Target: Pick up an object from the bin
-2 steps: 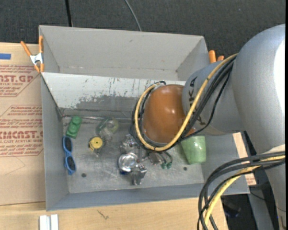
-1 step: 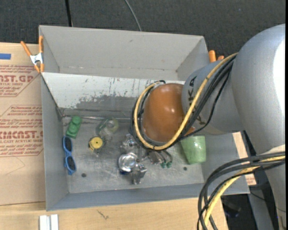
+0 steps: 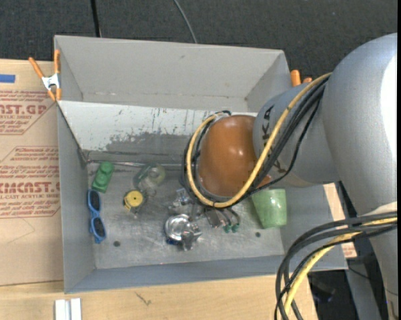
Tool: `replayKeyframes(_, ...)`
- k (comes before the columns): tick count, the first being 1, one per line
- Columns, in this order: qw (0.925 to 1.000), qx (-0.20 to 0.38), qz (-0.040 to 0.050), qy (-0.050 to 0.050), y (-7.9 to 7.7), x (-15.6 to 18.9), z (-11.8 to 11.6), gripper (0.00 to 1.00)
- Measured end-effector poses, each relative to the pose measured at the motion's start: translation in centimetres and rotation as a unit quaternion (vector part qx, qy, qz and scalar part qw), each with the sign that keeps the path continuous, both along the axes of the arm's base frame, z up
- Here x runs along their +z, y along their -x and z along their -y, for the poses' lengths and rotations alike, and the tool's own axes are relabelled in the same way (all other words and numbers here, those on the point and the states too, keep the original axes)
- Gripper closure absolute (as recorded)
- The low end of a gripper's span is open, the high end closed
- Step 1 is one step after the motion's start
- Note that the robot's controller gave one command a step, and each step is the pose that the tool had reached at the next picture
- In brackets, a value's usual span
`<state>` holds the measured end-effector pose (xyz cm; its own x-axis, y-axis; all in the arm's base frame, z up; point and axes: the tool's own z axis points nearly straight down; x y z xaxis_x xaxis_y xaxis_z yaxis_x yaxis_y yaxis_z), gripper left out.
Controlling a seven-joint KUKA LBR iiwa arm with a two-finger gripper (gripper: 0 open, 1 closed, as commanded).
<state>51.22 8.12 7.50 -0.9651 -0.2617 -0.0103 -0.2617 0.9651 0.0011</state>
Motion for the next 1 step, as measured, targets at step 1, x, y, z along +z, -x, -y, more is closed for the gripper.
replayKeyframes(1, 1.0000, 0.000, -0.0005, 0.001, -0.17, 12.12, -0.11, 1.00)
